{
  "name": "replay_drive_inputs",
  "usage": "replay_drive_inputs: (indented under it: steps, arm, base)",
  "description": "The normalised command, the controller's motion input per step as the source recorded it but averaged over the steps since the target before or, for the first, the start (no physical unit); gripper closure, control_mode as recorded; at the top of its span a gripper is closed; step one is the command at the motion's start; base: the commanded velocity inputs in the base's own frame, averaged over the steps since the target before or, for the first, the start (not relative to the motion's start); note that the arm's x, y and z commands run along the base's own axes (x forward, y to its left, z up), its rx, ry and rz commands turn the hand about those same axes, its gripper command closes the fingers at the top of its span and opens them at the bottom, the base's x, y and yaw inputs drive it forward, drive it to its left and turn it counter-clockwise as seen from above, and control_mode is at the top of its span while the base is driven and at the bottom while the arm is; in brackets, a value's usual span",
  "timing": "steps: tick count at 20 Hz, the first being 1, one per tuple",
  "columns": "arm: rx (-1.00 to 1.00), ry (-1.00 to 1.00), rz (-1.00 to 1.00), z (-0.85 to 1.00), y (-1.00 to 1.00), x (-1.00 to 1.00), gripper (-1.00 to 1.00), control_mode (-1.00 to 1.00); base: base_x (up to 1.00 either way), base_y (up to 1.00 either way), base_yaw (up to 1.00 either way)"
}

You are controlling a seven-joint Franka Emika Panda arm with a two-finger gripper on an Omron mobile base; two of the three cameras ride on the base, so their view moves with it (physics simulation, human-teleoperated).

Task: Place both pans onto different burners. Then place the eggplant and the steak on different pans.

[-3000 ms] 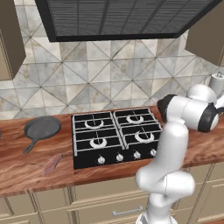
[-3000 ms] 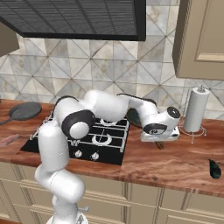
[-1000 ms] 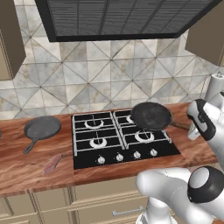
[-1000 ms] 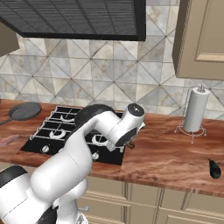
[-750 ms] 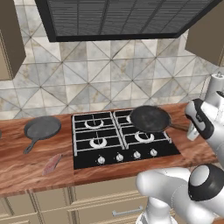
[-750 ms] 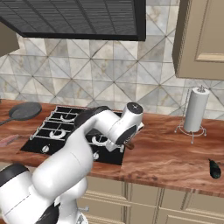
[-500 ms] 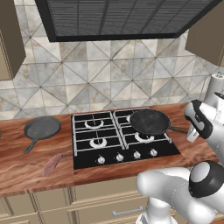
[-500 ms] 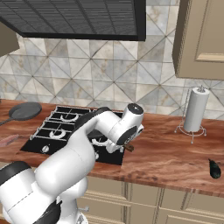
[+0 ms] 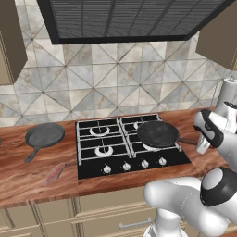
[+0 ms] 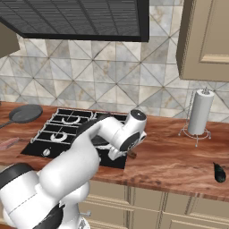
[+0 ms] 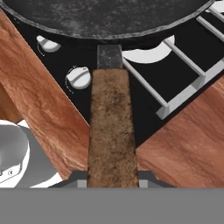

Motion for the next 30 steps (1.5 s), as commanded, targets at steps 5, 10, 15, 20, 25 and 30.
replay_drive_inputs:
  steps: [5,10,15,20,25,30]
  arm:
    - [0.00,0.04,0.00,-0.12,0.01,0.00,1.00,-1.00]
    - [0.00,0.03,0.00,-0.08,0.00,0.00,1.00,-1.00]
    - [0.00,0.03,0.00,-0.04,0.00,0.00,1.00,-1.00]
    - [0.00,0.00,0.00,-0.01,0.00,0.01,1.00,-1.00]
    - [0.00,0.00,0.00,-0.06,0.00,0.13,1.00,-1.00]
    - [0.00,0.00,0.00,-0.10,0.00,0.20,1.00,-1.00]
  base:
    - [0.00,0.00,0.00]
    - [0.00,0.00,0.00]
    - [0.00,0.00,0.00]
    - [0.00,0.00,0.00]
    - [0.00,0.00,0.00]
    - [0.00,0.00,0.00]
